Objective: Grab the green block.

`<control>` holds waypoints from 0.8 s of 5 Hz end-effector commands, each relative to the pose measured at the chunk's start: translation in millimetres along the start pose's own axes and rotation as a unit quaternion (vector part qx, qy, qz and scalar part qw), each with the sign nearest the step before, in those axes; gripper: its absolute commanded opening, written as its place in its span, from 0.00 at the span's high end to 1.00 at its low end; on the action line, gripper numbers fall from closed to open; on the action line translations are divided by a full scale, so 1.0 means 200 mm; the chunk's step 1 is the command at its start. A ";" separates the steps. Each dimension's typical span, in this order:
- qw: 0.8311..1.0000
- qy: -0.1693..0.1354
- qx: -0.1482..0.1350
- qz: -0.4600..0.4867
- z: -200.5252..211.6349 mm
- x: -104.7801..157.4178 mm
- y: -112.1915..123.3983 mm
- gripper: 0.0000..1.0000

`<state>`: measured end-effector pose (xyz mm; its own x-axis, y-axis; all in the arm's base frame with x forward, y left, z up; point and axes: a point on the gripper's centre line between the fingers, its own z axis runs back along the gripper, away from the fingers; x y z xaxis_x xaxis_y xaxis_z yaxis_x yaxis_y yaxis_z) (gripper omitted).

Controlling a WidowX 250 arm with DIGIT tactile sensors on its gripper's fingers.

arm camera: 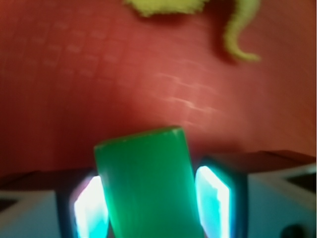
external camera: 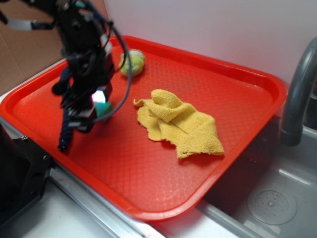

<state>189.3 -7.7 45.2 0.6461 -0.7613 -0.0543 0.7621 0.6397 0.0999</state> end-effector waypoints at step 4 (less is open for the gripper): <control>0.827 0.008 -0.090 0.554 0.68 -0.07 0.09 1.00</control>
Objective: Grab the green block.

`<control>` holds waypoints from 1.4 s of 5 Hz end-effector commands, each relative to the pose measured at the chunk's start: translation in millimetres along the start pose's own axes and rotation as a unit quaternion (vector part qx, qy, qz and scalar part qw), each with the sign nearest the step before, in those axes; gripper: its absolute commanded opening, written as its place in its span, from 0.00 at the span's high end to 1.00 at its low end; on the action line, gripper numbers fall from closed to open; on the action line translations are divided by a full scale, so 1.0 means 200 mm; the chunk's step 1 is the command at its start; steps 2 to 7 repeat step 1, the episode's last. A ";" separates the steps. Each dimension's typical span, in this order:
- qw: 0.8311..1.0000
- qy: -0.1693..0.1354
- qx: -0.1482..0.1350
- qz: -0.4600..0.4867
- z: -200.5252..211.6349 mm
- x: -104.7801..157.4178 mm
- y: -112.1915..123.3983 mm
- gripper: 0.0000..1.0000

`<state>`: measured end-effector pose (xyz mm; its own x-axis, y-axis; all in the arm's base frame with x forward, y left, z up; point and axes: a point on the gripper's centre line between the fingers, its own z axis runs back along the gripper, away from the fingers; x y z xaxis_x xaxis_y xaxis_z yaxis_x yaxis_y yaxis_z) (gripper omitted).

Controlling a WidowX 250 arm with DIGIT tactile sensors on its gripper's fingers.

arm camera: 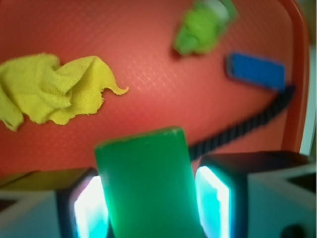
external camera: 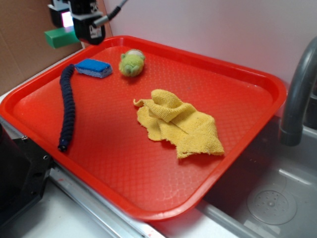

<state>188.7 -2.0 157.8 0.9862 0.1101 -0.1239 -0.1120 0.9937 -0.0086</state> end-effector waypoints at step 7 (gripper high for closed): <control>0.995 -0.033 -0.016 0.096 0.14 -0.01 0.03 1.00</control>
